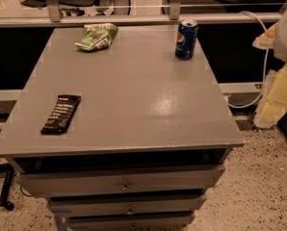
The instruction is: Pick pepsi can
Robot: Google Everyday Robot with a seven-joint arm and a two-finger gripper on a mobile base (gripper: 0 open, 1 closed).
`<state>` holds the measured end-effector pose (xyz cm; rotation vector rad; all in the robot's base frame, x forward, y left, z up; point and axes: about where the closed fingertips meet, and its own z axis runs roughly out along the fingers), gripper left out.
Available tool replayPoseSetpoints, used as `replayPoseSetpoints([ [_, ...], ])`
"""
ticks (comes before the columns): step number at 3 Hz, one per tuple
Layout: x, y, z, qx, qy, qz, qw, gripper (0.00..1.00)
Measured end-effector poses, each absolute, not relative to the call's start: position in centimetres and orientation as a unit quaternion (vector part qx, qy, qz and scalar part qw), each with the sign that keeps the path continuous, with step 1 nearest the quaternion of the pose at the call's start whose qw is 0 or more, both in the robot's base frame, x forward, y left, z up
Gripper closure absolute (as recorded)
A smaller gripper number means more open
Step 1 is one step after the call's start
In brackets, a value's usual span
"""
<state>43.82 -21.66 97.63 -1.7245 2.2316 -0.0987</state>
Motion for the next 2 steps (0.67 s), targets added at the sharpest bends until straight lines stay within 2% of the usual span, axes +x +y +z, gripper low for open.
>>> replayPoseSetpoints([
  [2, 44.48, -21.61, 97.43, -0.599, 0.782, -0.038, 0.17, 0.0],
])
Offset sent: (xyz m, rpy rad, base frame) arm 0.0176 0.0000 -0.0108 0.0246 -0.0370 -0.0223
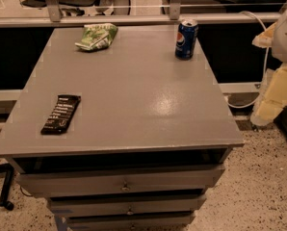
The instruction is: Pick pepsi can
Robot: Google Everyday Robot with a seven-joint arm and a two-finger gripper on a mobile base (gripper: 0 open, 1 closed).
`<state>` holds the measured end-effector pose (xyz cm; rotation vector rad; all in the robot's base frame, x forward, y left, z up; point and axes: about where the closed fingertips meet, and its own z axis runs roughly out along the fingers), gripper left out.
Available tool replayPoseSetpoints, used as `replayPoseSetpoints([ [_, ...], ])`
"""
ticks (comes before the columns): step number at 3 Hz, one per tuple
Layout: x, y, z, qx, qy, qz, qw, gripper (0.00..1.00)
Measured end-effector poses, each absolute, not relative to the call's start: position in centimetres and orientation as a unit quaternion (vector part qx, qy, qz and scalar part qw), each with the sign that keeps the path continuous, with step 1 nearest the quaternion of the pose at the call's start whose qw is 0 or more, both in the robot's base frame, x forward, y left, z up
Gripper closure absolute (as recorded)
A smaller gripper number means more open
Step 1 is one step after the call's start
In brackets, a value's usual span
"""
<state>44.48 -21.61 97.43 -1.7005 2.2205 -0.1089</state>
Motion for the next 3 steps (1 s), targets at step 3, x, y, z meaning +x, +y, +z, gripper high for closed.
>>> replayPoseSetpoints([
  [3, 57.4, -22.9, 92.5, -0.51, 0.81, -0.002, 0.288, 0.0],
])
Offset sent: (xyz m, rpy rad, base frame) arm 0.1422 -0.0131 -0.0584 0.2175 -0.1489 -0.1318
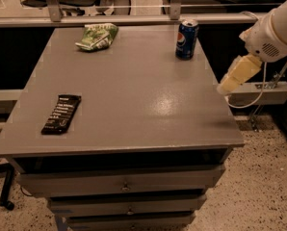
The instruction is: Pick pepsi can
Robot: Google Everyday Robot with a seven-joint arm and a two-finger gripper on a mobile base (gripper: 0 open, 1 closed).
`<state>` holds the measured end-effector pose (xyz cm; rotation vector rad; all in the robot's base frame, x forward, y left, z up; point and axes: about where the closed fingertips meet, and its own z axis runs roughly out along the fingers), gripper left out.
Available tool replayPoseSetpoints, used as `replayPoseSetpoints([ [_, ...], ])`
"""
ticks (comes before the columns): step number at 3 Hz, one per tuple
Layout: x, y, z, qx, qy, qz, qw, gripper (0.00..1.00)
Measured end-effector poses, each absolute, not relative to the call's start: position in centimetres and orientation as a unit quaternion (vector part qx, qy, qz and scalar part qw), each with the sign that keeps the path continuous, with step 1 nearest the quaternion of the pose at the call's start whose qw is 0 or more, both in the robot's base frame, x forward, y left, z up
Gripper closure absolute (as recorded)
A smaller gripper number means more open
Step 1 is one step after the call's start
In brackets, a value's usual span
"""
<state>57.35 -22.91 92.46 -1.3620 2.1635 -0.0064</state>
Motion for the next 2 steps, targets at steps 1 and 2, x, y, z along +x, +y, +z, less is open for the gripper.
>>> replayPoseSetpoints([
  [1, 62.1, -23.4, 91.6, -0.466, 0.813, 0.029, 0.348, 0.0],
  [2, 66.7, -23.7, 91.1, -0.423, 0.8, 0.078, 0.418, 0.0],
])
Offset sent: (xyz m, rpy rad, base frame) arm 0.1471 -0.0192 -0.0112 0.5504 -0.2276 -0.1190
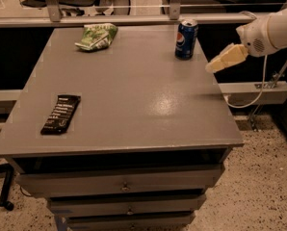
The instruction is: Pick pepsi can
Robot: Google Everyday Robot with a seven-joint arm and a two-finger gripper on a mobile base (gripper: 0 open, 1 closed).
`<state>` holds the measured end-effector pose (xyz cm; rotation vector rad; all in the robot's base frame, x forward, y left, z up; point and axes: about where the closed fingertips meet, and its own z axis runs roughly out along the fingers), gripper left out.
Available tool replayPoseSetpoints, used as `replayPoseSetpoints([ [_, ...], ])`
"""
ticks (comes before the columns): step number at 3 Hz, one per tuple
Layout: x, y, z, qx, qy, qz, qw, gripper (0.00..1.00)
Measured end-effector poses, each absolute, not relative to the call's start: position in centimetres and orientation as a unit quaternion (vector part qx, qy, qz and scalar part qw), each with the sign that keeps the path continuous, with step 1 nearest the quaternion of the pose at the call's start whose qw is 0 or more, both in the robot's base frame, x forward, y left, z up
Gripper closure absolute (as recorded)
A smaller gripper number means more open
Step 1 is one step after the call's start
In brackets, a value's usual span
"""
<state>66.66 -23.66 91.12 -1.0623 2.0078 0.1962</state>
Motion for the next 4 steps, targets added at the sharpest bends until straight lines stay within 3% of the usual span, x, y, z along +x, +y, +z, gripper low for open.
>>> replayPoseSetpoints([
  [2, 73.9, -22.8, 89.7, -0.384, 0.741, 0.177, 0.521, 0.0],
  [4, 78.3, -18.6, 87.5, -0.384, 0.698, 0.237, 0.556, 0.0],
])
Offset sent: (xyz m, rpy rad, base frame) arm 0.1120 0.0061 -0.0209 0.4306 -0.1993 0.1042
